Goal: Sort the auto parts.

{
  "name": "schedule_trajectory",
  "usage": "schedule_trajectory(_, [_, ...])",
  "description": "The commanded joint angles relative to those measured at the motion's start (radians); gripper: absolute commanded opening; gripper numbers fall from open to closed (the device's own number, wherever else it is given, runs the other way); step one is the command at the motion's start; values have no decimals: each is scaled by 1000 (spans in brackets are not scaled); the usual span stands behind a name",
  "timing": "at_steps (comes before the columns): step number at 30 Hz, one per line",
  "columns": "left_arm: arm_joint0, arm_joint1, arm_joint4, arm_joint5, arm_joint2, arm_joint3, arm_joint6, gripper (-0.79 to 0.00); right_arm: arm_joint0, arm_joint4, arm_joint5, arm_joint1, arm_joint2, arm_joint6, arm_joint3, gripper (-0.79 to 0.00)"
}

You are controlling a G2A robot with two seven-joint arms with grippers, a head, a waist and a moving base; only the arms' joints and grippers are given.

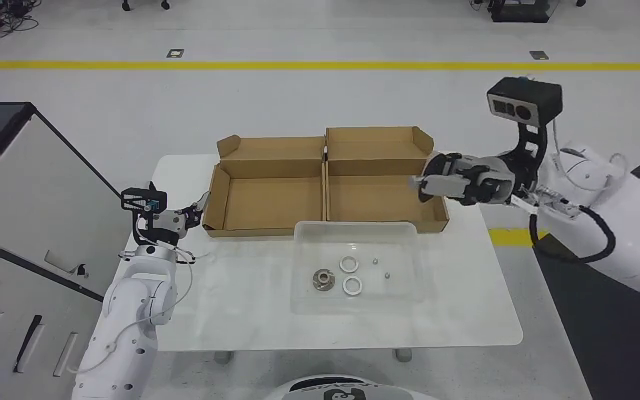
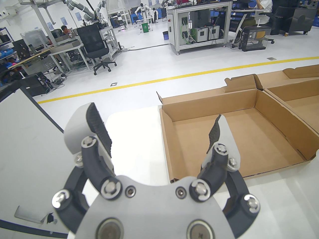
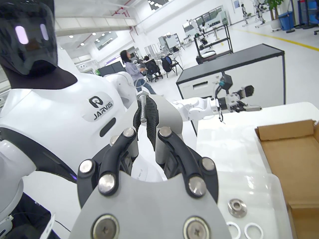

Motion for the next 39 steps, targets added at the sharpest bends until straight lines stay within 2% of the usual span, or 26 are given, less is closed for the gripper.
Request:
schedule_trajectory(1, [0,0,0,0,0,0,0,0,-32,27,0,-12,53,0,-26,-785])
schedule_trajectory(6, [0,0,0,0,0,0,0,0,-116,57,0,-49,164,0,-72,-785])
schedule_trajectory(11, [0,0,0,0,0,0,0,0,-171,38,0,-86,228,0,-107,-785])
schedule_trajectory(26, [0,0,0,0,0,0,0,0,-177,38,11,-87,229,-11,-110,-785])
schedule_trajectory(31, [0,0,0,0,0,0,0,0,-222,116,42,-104,225,-55,-150,-785])
schedule_trajectory(39, [0,0,0,0,0,0,0,0,-268,320,74,-138,217,9,-156,-785])
